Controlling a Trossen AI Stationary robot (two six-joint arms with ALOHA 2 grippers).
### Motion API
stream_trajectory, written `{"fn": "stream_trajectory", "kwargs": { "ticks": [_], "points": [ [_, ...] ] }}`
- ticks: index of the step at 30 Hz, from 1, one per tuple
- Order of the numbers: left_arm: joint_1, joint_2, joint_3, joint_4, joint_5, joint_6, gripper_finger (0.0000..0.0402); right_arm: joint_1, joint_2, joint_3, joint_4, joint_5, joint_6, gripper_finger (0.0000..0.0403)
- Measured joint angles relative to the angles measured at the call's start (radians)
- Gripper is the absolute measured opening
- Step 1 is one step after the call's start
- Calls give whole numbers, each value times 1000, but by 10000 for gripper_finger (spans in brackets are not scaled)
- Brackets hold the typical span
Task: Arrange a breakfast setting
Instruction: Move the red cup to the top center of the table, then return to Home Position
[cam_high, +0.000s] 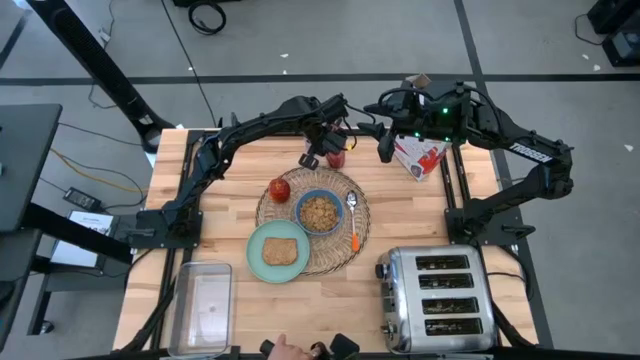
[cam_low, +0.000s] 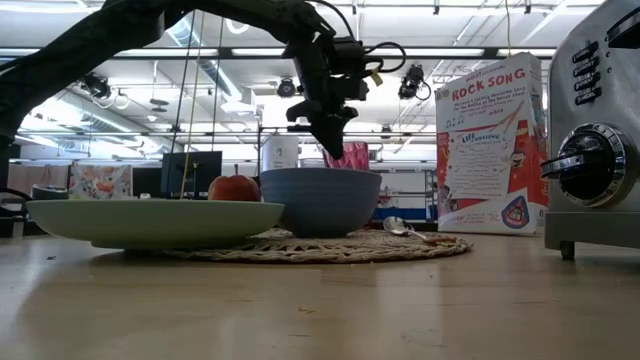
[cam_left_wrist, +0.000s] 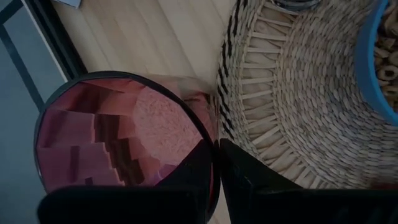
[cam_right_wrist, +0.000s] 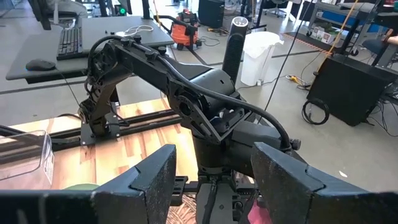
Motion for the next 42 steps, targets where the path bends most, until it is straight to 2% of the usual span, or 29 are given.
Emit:
{"fn": "stream_trajectory", "kwargs": {
  "ticks": [16,30,37,39,42],
  "points": [
    [-6,-1,2,52,5,-52,118,0,0,0,0,-1,-8,215],
    [-25,-25,0,67,5,-81,121,0,0,0,-1,-2,-32,215],
    [-24,-133,0,25,29,-232,121,-5,-11,-1,99,-13,-91,211],
    [-20,-183,0,1,71,-319,121,-25,-15,-9,152,-52,-113,203],
    [5,-259,0,-41,271,-483,121,-55,-13,-59,233,-167,-116,182]
  ]
}}
